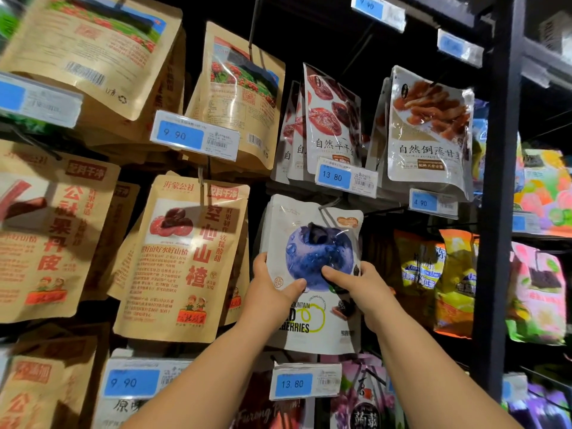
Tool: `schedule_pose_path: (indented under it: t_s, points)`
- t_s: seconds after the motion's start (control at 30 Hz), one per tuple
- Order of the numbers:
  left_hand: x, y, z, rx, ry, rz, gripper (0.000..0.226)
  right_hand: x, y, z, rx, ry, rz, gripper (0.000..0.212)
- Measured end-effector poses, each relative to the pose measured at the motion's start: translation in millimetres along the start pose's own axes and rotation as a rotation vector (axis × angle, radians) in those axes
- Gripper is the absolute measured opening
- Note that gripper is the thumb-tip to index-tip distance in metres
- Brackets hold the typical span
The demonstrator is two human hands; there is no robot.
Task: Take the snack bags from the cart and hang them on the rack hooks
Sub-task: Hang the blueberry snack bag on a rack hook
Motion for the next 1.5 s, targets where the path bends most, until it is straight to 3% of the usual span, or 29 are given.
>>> schedule_pose_path:
  t_s: [0.1, 0.23, 0.37, 0.5, 0.67, 0.83, 1.1, 1.33, 1.5]
  points:
    - [-1, -2, -7, 0.030, -0.041, 0.018, 0.081, -4, -1, 6, -0.002, 0.023, 0.025, 0.101]
    - [-1, 7, -3, -0.019, -0.135, 0.057, 0.085, -4, 14, 0, 0.030, 0.072, 0.085, 0.069]
    - [0, 20, 9, -0.154, -0.310, 0.148, 0.091, 4, 32, -1, 0.033, 0.093, 0.150, 0.076]
    - [-3, 35, 21, -0.250, -0.492, 0.178, 0.080, 17, 60, -10, 0.093, 0.259, 0.252, 0.085]
    - [-26, 65, 32, -0.446, -0.381, 0.113, 0.057, 39, 106, -2, 0.157, 0.284, 0.349, 0.058]
    - [-87, 120, 20, -0.482, -0.130, -0.177, 0.040, 81, 163, 47, 0.057, 0.212, 0.425, 0.035]
    - [-218, 254, -46, -0.180, -0.035, -0.720, 0.030, 169, 309, 162, -0.349, 0.275, 0.639, 0.027]
    - [-297, 416, -119, 0.049, -0.146, -1.396, 0.032, 232, 473, 210, -0.747, 0.417, 0.831, 0.034]
    - [-305, 505, -170, 0.026, -0.273, -1.682, 0.040, 248, 593, 245, -1.049, 0.482, 0.884, 0.019]
Point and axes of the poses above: each hand's wrist, its own y-axis away from the middle knuckle, its own x-axis out of the back of the hand, z = x × y, the point moved 6 cm from there along -y, towards the middle knuckle, and after that the axes turned 2 degrees about -x, right-handed, at the moved point
